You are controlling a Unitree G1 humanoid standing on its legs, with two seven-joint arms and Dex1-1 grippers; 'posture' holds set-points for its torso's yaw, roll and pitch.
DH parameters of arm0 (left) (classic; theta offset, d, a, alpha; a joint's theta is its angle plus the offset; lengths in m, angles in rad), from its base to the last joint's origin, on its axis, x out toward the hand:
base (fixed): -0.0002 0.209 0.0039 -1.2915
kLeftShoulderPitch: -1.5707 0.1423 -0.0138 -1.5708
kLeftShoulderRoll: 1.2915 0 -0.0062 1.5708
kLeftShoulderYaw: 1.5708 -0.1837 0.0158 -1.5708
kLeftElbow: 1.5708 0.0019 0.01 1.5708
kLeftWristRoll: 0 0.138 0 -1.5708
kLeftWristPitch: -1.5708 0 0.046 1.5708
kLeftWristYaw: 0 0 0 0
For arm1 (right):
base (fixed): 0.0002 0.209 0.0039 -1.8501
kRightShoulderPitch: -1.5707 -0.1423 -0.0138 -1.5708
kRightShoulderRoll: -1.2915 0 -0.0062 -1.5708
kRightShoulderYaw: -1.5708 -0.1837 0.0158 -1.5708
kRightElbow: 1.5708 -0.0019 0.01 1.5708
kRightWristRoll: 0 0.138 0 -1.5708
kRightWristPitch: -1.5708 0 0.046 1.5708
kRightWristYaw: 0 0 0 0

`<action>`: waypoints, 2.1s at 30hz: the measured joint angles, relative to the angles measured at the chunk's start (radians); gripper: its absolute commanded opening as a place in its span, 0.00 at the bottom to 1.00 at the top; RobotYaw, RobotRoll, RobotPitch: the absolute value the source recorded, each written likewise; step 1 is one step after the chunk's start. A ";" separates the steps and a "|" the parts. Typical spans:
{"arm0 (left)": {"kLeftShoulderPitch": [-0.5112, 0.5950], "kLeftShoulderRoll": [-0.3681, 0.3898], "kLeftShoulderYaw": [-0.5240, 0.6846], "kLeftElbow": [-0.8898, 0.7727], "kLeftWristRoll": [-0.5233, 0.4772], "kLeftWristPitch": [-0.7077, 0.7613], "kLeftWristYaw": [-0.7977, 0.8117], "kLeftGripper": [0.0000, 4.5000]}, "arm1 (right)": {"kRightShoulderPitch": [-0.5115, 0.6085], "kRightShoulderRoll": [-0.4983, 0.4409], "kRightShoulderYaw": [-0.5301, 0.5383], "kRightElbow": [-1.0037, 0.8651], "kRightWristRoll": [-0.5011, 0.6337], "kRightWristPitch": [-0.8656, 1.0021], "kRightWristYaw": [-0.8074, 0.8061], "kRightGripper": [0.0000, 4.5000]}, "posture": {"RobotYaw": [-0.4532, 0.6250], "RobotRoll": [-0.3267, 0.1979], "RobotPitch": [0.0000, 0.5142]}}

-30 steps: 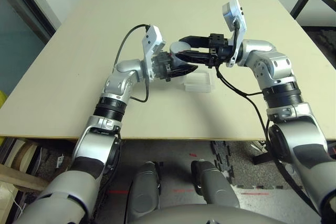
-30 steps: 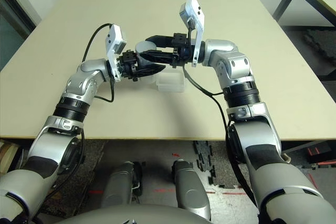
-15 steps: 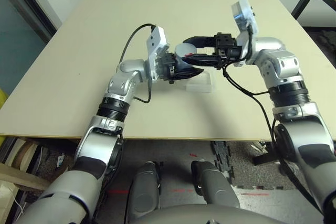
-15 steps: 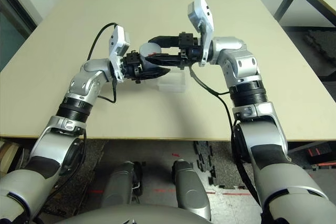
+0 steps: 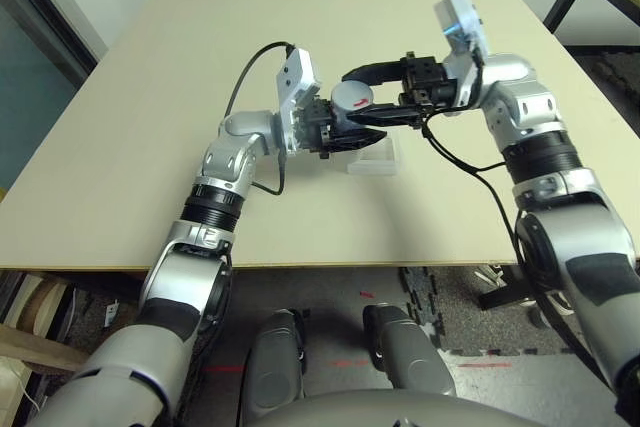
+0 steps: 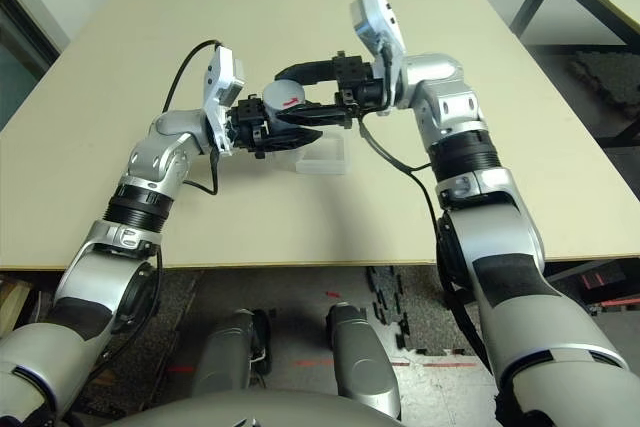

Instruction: Pour the medicine from the bottle into the box.

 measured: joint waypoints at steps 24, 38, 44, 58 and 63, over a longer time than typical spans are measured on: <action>-0.002 -0.012 0.002 0.012 0.001 -0.001 0.009 0.58 | 0.062 0.008 -0.031 -0.090 -0.032 0.095 -0.162 1.00 | 0.20 0.62 0.21; -0.002 -0.011 0.003 0.012 0.001 0.004 0.043 0.58 | 0.060 -0.053 -0.024 -0.083 -0.050 0.099 -0.156 1.00 | 0.20 0.62 0.21; -0.002 -0.007 0.009 0.011 0.001 0.002 0.035 0.58 | 0.069 -0.184 -0.073 -0.057 -0.052 0.104 -0.166 1.00 | 0.19 0.62 0.22; -0.003 -0.011 0.004 0.017 0.002 -0.012 0.029 0.58 | 0.117 -0.188 -0.072 -0.219 0.031 0.266 -0.042 1.00 | 0.19 0.62 0.21; -0.007 -0.018 0.001 0.021 0.002 -0.015 0.029 0.58 | 0.126 -0.119 -0.057 -0.270 0.049 0.312 -0.061 1.00 | 0.19 0.62 0.21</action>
